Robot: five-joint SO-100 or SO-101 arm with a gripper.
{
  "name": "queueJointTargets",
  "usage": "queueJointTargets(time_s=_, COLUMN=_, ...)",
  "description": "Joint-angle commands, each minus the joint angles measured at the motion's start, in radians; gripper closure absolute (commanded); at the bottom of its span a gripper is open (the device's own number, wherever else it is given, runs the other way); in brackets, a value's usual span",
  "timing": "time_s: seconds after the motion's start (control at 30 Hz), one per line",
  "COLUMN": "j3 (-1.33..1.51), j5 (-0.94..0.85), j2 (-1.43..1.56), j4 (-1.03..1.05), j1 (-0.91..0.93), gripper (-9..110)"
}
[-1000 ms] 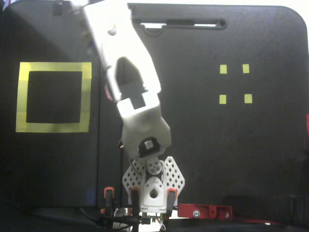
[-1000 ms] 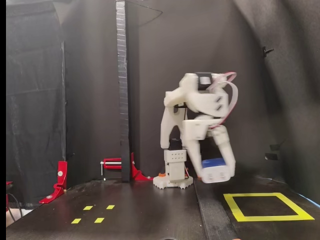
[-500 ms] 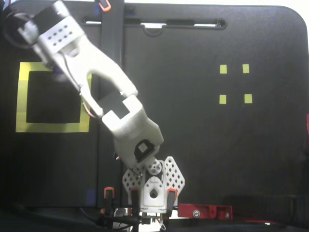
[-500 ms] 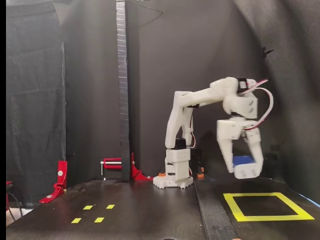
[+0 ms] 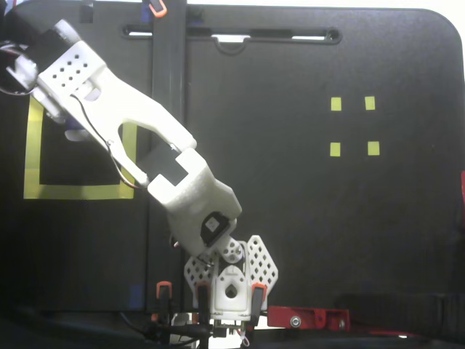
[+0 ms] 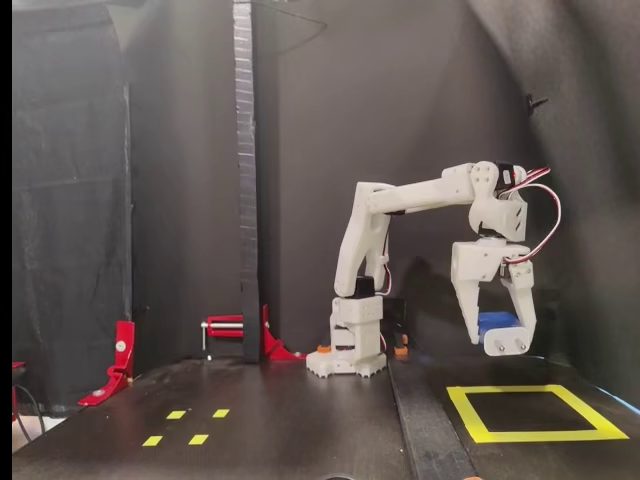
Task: Grasp the block and place it in the designated area.
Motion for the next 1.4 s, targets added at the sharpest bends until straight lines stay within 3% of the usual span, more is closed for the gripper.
queueJointTargets(time_s=0.0, j3=-0.003, j5=0.006, j2=0.069, j4=0.011, j1=-0.015, gripper=83)
queueJointTargets(time_s=1.37, j3=0.135, j5=0.014, j2=-0.258, j4=-0.264, j1=-0.060, gripper=83)
